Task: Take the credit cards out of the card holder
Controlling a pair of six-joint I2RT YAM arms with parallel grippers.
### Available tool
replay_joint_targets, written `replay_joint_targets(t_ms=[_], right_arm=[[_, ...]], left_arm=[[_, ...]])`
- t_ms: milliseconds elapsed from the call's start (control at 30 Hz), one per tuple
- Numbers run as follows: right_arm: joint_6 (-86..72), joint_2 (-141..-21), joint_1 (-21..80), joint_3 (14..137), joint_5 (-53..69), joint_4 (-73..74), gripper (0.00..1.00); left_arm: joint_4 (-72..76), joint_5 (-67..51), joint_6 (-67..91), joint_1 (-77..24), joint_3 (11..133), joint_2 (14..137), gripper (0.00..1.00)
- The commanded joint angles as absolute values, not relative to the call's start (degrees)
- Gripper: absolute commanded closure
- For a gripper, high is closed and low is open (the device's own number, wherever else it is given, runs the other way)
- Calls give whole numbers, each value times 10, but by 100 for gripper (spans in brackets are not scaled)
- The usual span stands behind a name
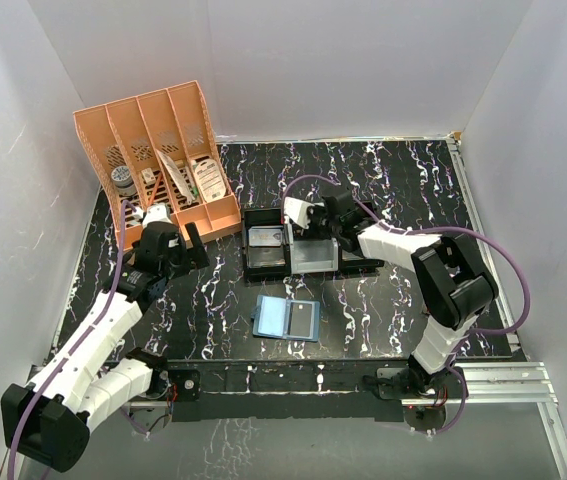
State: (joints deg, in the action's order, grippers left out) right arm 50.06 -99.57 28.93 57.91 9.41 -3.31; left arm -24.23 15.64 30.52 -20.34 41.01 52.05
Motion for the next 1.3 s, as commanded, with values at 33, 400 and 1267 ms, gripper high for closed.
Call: replay_joint_targets(t_ms=[33,400,1267], right_arm=[[533,-983,291,567,98,-110,100],[523,-992,292,569,96,-113,100],[529,-1046,324,582,8,-94,75]], left_arm=[[-233,160,303,-200,404,504,1],[-249,164,299,-200,410,501,1],[-283,197,299,-200,430,538,1]])
